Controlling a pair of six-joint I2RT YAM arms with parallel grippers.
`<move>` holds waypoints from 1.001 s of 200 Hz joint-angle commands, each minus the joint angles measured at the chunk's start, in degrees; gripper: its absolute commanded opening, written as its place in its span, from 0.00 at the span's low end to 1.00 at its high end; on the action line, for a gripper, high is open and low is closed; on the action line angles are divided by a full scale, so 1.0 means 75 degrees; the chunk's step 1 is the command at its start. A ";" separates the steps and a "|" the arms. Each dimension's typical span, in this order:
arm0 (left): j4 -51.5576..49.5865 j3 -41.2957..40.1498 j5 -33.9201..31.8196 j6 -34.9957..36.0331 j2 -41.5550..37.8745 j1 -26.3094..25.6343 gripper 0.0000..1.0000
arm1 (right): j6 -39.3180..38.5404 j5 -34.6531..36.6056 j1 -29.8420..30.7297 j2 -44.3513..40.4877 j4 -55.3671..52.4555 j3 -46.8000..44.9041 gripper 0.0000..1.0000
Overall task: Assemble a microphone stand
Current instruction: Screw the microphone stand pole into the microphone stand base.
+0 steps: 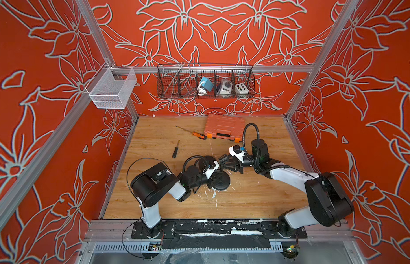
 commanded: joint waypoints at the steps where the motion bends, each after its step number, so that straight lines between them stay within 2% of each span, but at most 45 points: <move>1: -0.0573 -0.0029 -0.0322 0.0265 0.0245 0.0076 0.02 | 0.0225 -0.0264 0.0016 0.0070 0.0558 -0.0143 0.33; 35: -0.0676 -0.0029 -0.0377 0.0271 0.0154 0.0076 0.02 | 0.0262 -0.0045 0.0084 -0.0089 0.0590 -0.0471 0.16; 54: -0.0828 -0.0022 -0.0511 0.0294 0.0026 0.0076 0.03 | 0.0256 0.0357 0.0195 -0.0250 0.0617 -0.0757 0.07; 61: -0.0884 -0.0041 -0.0561 0.0306 -0.0032 0.0076 0.03 | 0.0254 0.0597 0.0273 -0.0327 0.0765 -0.0900 0.00; 90: -0.1117 -0.0034 -0.0635 0.0257 -0.0336 0.0076 0.09 | 0.0550 0.2054 0.0619 -0.0896 0.1443 -0.1555 0.00; 146: -0.1573 0.0126 -0.0639 -0.0098 -0.1003 0.0076 0.33 | 0.1311 0.5703 0.1811 -0.1589 0.1757 -0.2333 0.00; 200: -0.1246 0.0541 -0.0399 -0.0499 -0.0995 0.0076 0.38 | 0.1941 0.8504 0.2994 -0.1738 0.2287 -0.2859 0.00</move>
